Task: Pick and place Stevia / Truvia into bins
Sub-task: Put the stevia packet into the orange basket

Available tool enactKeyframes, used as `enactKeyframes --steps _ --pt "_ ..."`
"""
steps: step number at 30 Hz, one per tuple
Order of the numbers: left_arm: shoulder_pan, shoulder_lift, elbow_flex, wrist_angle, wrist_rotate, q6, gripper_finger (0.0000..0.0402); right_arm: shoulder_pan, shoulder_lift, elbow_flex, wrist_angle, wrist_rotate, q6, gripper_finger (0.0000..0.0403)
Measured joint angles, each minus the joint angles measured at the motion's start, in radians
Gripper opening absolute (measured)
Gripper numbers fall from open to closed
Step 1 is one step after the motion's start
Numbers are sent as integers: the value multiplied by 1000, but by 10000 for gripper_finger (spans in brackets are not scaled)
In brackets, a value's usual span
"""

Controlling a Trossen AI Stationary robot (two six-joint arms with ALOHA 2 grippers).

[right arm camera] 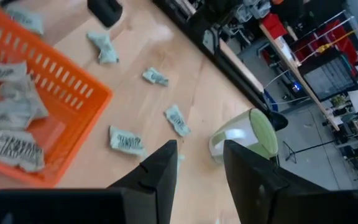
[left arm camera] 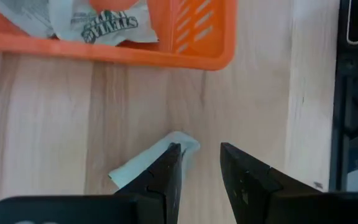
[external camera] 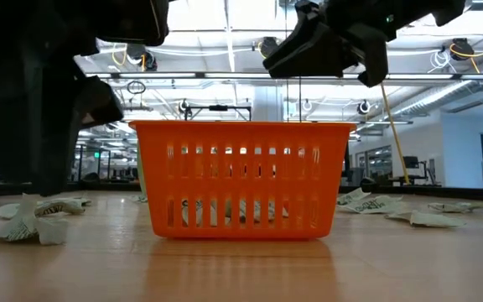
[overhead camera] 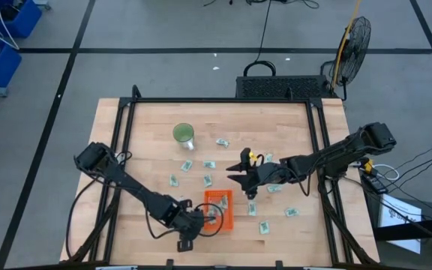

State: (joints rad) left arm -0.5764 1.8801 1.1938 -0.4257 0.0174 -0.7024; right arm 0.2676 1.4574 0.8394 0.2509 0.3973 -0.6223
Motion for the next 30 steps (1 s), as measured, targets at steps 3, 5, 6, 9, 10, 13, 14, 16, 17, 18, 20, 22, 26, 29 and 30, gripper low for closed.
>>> enactKeyframes --steps 3,5,6,9,10,13,14,16,17,18,20,22,26,29,30 --pt "-7 0 0 -11 -19 -35 118 0 0 0 -2 0 -24 123" --pt "-12 0 0 -13 -23 -38 118 0 -1 0 -7 0 -38 122" --pt "-14 0 0 -17 -27 -40 118 0 -1 0 -9 0 -45 121" --pt "-19 0 0 -25 -29 -56 118 0 -1 0 -8 0 -46 122" --pt "-20 0 0 -33 -34 -68 118 0 -1 0 -8 0 -46 123" --pt "-25 8 0 -60 -45 -86 118 0 -1 0 -10 20 -48 123" --pt "-25 15 0 -64 -47 -86 118 0 -1 0 -9 34 -49 122" --pt "-27 32 0 -69 -48 -82 118 0 -1 0 -10 75 -49 121" --pt "-28 39 0 -66 -50 -81 118 0 -1 0 -9 90 -49 121" --pt "-28 45 0 -66 -53 -79 118 0 -1 0 -9 104 -49 121" --pt "-28 53 2 -67 -55 -61 118 0 -1 0 -8 116 -48 123" --pt "-28 56 3 -68 -62 -37 118 0 -1 0 -10 126 -50 123" --pt "-29 58 3 -68 -83 -5 117 0 -1 0 -9 127 -52 121" --pt "-27 58 3 -69 -98 24 100 0 -1 0 -9 127 -52 119" --pt "-27 58 3 -70 -99 31 88 0 -1 0 -9 127 -52 119"
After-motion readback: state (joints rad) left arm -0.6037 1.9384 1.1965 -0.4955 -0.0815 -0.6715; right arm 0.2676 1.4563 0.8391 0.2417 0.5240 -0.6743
